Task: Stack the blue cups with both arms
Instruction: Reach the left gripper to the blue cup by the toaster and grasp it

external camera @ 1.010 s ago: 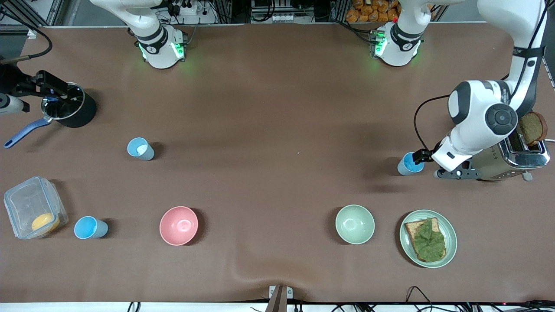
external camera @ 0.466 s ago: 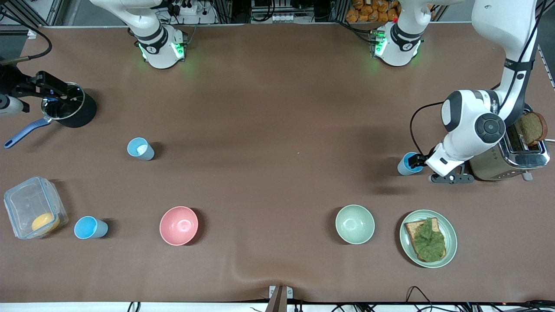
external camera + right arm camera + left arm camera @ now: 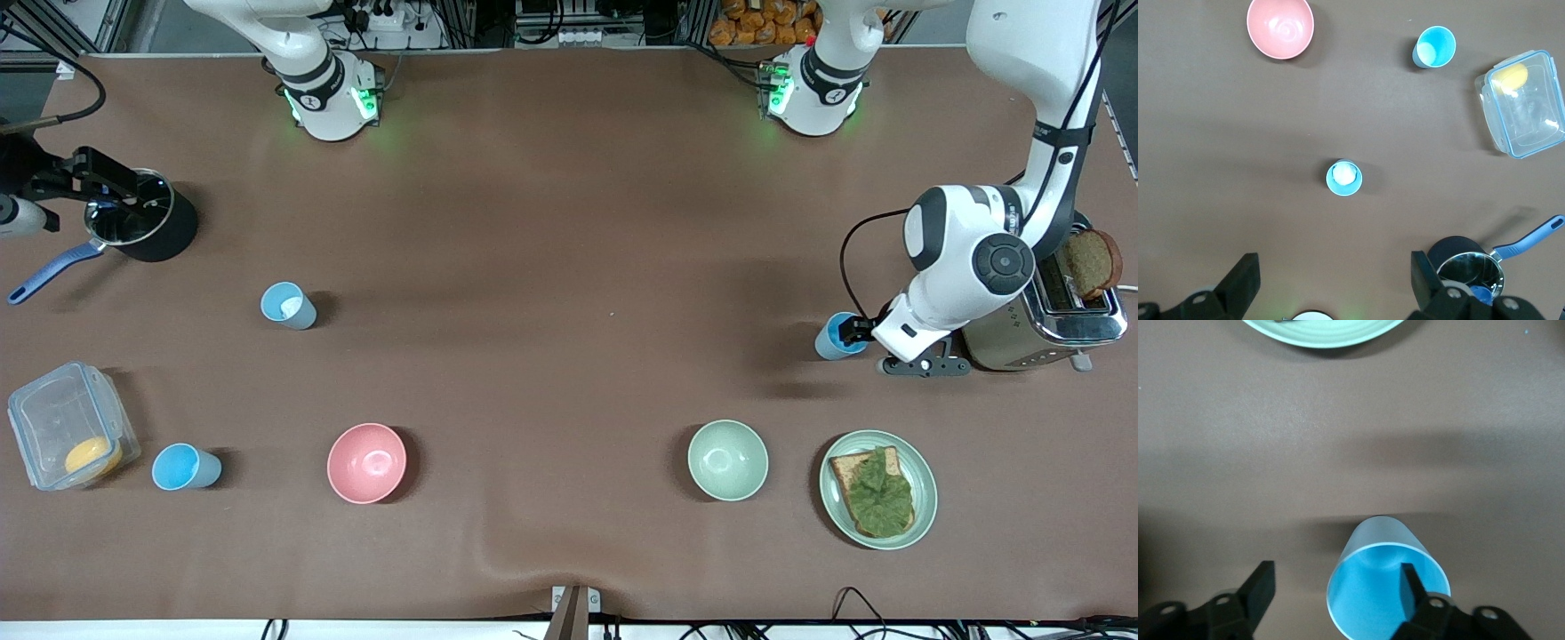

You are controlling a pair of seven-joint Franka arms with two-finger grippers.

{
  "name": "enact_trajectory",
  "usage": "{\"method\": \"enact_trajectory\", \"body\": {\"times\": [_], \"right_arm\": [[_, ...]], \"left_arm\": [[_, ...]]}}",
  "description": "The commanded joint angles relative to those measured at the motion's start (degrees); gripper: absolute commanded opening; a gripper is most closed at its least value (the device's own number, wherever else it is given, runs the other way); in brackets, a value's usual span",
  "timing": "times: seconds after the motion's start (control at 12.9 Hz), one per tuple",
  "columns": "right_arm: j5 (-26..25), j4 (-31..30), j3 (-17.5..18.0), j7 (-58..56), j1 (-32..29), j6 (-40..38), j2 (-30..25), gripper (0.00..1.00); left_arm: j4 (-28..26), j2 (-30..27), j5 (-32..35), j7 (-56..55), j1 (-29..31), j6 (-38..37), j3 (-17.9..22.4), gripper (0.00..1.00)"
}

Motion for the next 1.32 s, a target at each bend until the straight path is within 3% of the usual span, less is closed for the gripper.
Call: {"method": "enact_trajectory", "body": {"times": [0.0, 0.23, 0.31, 0.47, 0.62, 0.7, 1.24], "right_arm": [[1.47, 1.39, -0.13, 0.32, -0.03, -0.26, 0.61, 1.00], [1.65, 1.39, -0.13, 0.32, 0.06, -0.26, 0.52, 1.00], [1.74, 1.39, -0.21, 0.32, -0.12, -0.26, 0.52, 1.00], [1.83, 1.39, -0.21, 0.32, -0.47, -0.43, 0.52, 1.00], [1.83, 1.30, -0.21, 0.32, -0.65, -0.61, 0.52, 1.00], [1.83, 1.21, -0.30, 0.32, -0.56, -0.78, 0.52, 1.00], [1.47, 1.30, -0.21, 0.40, -1.35, -0.70, 0.61, 1.00]], "left_arm": [[-1.43, -0.58, -0.52, -0.30, 0.83, 0.55, -0.15, 0.80], [-2.40, -1.10, -0.52, -0.30, 1.01, 0.02, -0.24, 0.77], [-2.66, -1.02, -0.52, -0.30, 1.01, 0.11, -0.24, 0.71], [-2.49, -0.67, -0.52, -0.30, 0.92, 0.11, -0.24, 0.49], [-2.31, -0.32, -0.52, -0.30, 0.92, 0.11, -0.24, 0.13], [-2.14, -0.23, -0.52, -0.30, 0.84, 0.11, -0.24, 0.00], [-1.00, -1.63, -0.70, -0.39, 0.40, -0.07, -0.32, 0.00]]}}
